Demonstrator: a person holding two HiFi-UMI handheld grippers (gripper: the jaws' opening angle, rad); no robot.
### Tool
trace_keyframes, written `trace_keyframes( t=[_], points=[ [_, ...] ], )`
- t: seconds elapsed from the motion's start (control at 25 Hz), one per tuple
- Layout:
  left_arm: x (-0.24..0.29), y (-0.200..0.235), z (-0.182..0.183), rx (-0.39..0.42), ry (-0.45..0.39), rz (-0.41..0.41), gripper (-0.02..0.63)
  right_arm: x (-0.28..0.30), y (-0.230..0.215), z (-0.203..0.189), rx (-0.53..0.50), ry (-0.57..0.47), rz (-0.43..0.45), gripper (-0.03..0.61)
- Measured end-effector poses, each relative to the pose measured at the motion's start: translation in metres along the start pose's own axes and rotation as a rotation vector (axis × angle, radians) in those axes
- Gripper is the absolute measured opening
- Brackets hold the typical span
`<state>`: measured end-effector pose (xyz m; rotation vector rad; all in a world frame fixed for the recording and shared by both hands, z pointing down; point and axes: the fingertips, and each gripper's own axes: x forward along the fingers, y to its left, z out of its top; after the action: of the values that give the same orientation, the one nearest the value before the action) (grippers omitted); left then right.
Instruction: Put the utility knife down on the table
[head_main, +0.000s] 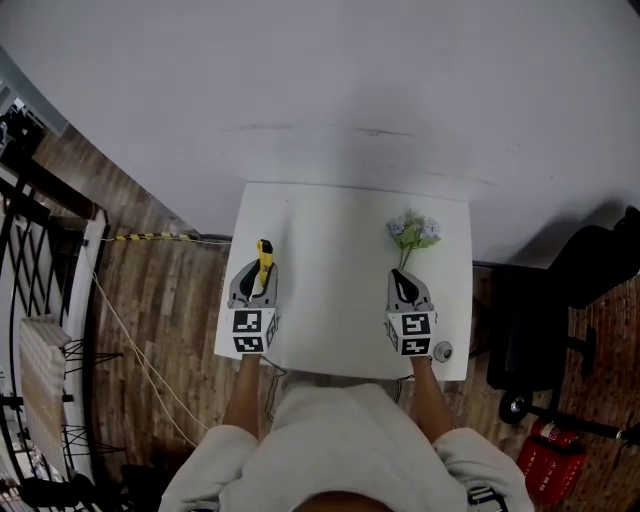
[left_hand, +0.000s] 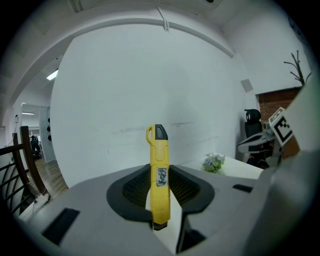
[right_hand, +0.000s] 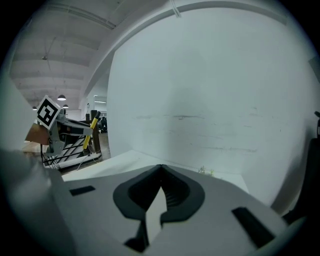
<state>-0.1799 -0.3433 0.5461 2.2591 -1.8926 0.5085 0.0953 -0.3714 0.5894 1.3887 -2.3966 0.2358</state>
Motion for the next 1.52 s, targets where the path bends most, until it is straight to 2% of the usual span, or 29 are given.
trace_keyframes(
  t=[0.32,0.52,0.64,1.0,1.12,1.32,1.52],
  points=[
    [0.026,0.006,-0.018,0.048,0.052,-0.074,0.108,0.017,0.010,-0.013,0.017,0.044,-0.021,-0.002],
    [0.042,0.003,-0.019,0.118,0.067,-0.144,0.107,0.024,0.016,-0.021,0.018,0.074,-0.039,-0.002],
    [0.053,-0.007,-0.027,0.212,0.089,-0.191,0.107,0.025,0.017,-0.029,0.022,0.091,-0.045,-0.002],
    [0.066,-0.047,-0.063,0.635,0.157,-0.342,0.107,0.024,0.016,-0.047,0.019,0.141,-0.060,-0.002],
    [0.070,-0.055,-0.076,0.741,0.176,-0.377,0.107,0.028,0.018,-0.050,0.016,0.150,-0.059,-0.002],
    [0.082,-0.063,-0.095,0.848,0.218,-0.444,0.108,0.034,0.019,-0.053,0.016,0.169,-0.060,-0.002],
    [0.098,-0.066,-0.110,0.820,0.269,-0.506,0.108,0.038,0.021,-0.059,0.024,0.190,-0.059,-0.002]
  ],
)
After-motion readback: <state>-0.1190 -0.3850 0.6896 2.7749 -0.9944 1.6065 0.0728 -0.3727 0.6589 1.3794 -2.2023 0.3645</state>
